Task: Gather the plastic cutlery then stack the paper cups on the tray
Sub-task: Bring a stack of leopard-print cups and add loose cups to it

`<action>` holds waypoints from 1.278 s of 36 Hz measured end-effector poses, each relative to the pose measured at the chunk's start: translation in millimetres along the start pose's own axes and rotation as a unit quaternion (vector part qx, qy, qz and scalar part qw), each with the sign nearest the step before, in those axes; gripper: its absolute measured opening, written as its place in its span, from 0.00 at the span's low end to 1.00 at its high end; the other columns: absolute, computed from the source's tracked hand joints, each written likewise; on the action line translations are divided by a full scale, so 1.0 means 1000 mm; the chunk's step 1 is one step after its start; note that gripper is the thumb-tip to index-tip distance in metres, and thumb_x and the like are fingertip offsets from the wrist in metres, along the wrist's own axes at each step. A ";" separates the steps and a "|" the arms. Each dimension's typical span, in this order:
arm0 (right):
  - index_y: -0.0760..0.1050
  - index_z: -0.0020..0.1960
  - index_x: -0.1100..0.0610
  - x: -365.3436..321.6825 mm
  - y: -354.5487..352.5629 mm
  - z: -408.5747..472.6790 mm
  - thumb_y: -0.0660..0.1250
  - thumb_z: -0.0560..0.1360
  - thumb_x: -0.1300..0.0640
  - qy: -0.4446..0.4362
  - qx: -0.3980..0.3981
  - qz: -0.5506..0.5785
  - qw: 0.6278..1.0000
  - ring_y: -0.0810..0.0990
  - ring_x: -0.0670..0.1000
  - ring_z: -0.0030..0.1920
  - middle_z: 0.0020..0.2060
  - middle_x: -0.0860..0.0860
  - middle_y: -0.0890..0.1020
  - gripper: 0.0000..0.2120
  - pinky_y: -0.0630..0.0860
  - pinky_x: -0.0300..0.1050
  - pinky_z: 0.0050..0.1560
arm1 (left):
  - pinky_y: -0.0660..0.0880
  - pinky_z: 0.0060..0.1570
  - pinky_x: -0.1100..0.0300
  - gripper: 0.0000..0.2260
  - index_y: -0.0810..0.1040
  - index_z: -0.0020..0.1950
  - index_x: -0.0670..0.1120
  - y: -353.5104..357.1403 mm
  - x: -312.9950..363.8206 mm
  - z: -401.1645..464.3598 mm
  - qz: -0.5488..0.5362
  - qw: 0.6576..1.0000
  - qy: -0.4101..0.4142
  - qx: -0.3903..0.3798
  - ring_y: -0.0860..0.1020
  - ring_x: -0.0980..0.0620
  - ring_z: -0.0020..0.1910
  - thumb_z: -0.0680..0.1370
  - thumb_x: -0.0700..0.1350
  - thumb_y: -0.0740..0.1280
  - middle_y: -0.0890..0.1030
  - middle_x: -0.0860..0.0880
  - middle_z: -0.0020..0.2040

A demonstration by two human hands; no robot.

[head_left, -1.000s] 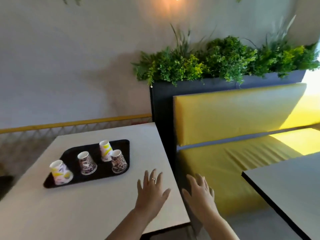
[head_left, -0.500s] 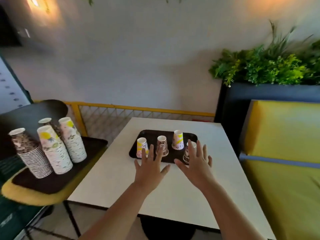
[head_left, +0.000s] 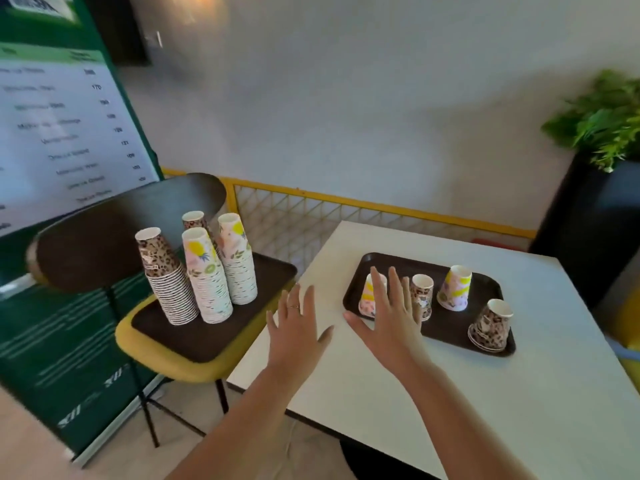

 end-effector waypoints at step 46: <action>0.49 0.76 0.54 -0.330 0.238 0.204 0.63 0.76 0.55 -0.236 -0.049 0.137 0.961 0.52 0.51 0.75 0.76 0.51 0.51 0.34 0.61 0.50 0.70 | 0.68 0.67 0.48 0.52 0.45 0.75 0.53 0.002 -0.376 0.179 -0.396 0.894 -0.132 0.163 0.66 0.49 0.70 0.64 0.46 0.79 0.63 0.48 0.74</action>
Point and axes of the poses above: each hand's wrist, its own z-axis towards the middle knuckle, its own y-axis out of the palm, x = y × z, the point moved 3 cm from there along z, towards the middle knuckle
